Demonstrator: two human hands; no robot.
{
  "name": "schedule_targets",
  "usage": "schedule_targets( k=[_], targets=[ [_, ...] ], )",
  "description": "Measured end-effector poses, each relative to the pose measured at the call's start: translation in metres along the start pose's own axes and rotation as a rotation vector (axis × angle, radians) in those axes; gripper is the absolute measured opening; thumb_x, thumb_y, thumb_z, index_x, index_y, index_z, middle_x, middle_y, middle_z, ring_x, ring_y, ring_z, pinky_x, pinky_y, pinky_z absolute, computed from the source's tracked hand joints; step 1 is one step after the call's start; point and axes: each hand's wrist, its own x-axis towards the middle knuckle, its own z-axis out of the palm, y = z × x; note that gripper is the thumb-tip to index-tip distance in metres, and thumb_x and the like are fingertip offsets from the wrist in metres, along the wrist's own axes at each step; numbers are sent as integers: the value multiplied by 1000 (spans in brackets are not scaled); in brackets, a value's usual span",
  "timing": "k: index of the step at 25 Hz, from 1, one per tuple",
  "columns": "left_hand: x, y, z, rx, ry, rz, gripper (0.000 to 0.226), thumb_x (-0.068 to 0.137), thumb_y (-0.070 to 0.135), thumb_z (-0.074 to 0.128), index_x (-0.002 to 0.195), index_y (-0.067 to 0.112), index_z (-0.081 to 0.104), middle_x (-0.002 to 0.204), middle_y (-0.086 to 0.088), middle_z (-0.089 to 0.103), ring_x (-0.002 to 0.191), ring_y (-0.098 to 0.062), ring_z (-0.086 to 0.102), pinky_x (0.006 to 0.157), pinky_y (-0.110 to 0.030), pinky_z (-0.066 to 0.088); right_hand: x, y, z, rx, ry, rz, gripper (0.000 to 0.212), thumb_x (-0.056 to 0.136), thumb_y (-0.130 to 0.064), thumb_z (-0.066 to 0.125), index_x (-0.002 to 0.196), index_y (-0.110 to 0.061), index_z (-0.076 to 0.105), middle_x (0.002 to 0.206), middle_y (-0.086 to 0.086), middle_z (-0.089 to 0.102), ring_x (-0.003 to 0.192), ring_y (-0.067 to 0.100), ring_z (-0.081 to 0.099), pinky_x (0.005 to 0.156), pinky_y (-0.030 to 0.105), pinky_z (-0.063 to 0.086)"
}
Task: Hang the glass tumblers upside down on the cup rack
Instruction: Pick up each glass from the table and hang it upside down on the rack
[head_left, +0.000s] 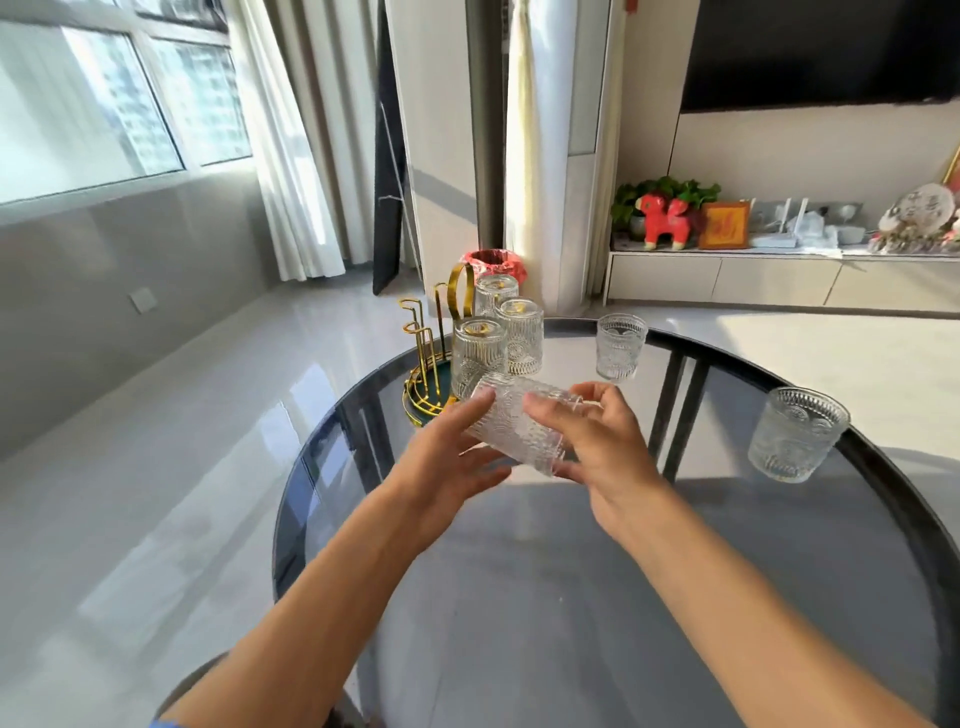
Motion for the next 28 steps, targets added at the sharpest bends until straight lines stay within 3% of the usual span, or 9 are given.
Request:
schedule_targets(
  k=[3, 6, 9, 12, 15, 18, 23, 28],
  targets=[
    [-1, 17, -5, -35, 67, 164, 55, 69, 37, 79, 119, 19, 63, 97, -5, 78, 84, -21, 76, 61, -30, 59, 2, 5, 23, -120, -80, -51, 57, 57, -41, 85, 101, -24, 52, 116, 6, 60, 106, 25, 63, 88, 49, 53],
    [7, 29, -23, 5, 181, 386, 55, 66, 27, 83, 116, 20, 60, 94, -3, 78, 81, -20, 76, 63, -33, 60, 26, -11, 34, -355, -257, -122, 42, 65, -51, 75, 97, -31, 58, 107, -2, 64, 98, 18, 63, 74, 34, 49],
    [20, 55, -42, 126, 250, 641, 45, 71, 14, 84, 108, 25, 61, 94, -4, 78, 83, -19, 75, 69, -31, 60, 67, -33, 50, -613, -258, -306, 25, 78, -41, 67, 98, -27, 62, 99, -7, 65, 90, 13, 62, 71, 29, 48],
    [37, 81, -61, 383, 292, 815, 52, 70, 15, 86, 114, 24, 59, 104, -5, 73, 87, -14, 73, 68, -23, 57, 111, -46, 76, -944, -214, -526, 30, 83, -21, 62, 113, -20, 60, 114, 2, 64, 96, 19, 59, 77, 31, 46],
    [59, 99, -76, 655, 323, 869, 58, 68, 27, 88, 116, 28, 56, 113, 3, 68, 99, -13, 67, 71, -21, 58, 156, -54, 98, -1261, -250, -600, 51, 82, -8, 53, 132, -15, 48, 136, 6, 52, 116, 30, 50, 89, 40, 45],
    [77, 110, -86, 728, 317, 885, 57, 66, 36, 87, 114, 32, 56, 114, 7, 67, 102, -12, 66, 75, -25, 59, 184, -60, 107, -1468, -290, -512, 59, 80, -8, 52, 137, -15, 43, 145, 3, 44, 124, 34, 44, 94, 45, 43],
    [97, 109, -90, 921, 262, 829, 54, 67, 36, 87, 110, 33, 55, 109, 9, 66, 102, -9, 65, 77, -19, 55, 192, -57, 105, -1455, -315, -534, 43, 78, -6, 54, 120, -15, 56, 118, 5, 62, 99, 28, 56, 71, 35, 41],
    [110, 95, -94, 1045, 276, 733, 51, 69, 27, 87, 106, 28, 53, 115, -3, 69, 100, -24, 66, 84, -45, 59, 186, -58, 107, -1523, -271, -573, 39, 79, -5, 55, 117, -15, 55, 112, 4, 62, 86, 23, 54, 68, 35, 40]
  ],
)
